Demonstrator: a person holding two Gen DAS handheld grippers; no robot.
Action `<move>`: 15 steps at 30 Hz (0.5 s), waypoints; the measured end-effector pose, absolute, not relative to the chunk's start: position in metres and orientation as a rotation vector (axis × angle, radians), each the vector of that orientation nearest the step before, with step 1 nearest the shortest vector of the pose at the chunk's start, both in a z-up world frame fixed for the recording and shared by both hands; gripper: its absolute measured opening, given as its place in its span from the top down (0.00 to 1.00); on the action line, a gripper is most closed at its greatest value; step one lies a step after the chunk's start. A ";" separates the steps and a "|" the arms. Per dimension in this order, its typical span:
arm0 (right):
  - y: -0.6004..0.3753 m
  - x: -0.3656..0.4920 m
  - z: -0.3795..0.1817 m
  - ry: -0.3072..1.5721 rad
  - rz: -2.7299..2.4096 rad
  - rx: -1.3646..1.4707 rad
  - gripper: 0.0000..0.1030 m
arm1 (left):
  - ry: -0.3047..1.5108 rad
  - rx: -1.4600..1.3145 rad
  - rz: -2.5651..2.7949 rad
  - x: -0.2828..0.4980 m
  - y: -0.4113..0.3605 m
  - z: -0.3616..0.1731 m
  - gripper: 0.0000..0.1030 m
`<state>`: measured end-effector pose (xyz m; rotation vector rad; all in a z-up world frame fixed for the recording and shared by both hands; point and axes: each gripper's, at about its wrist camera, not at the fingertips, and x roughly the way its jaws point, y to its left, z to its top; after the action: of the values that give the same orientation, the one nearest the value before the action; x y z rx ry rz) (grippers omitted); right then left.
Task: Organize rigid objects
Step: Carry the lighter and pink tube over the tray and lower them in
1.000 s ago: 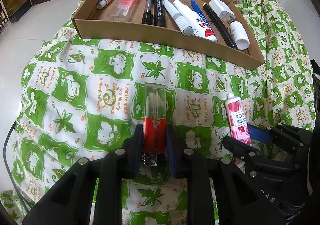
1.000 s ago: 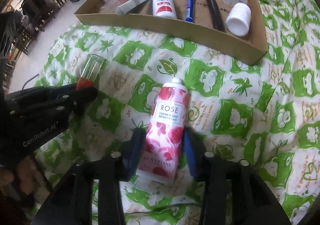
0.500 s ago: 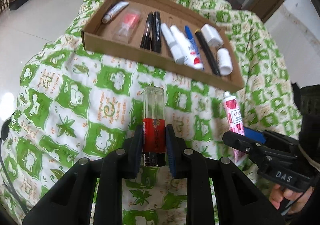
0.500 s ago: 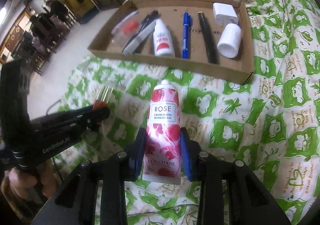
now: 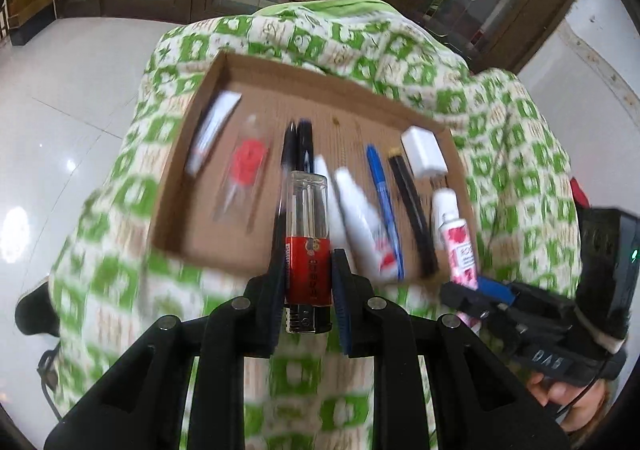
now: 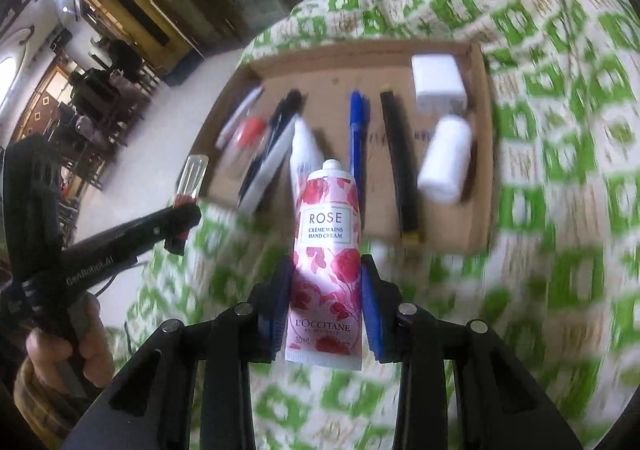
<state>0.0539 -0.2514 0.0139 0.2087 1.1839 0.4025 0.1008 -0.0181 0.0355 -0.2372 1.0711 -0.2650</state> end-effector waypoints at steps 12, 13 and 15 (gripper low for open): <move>-0.260 0.118 -0.027 1.276 0.356 0.273 0.72 | 1.157 -0.232 -0.274 0.198 -0.067 0.002 0.82; -0.261 0.121 -0.029 1.276 0.349 0.277 0.71 | 1.151 -0.220 -0.269 0.203 -0.069 0.001 0.82; -0.264 0.127 -0.028 1.257 0.334 0.266 0.71 | 1.159 -0.220 -0.270 0.211 -0.072 0.000 0.82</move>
<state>0.1273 -0.2636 -0.0277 0.2665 1.2569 0.3337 0.2105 -0.0719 0.0002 -0.2202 1.1587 -0.2704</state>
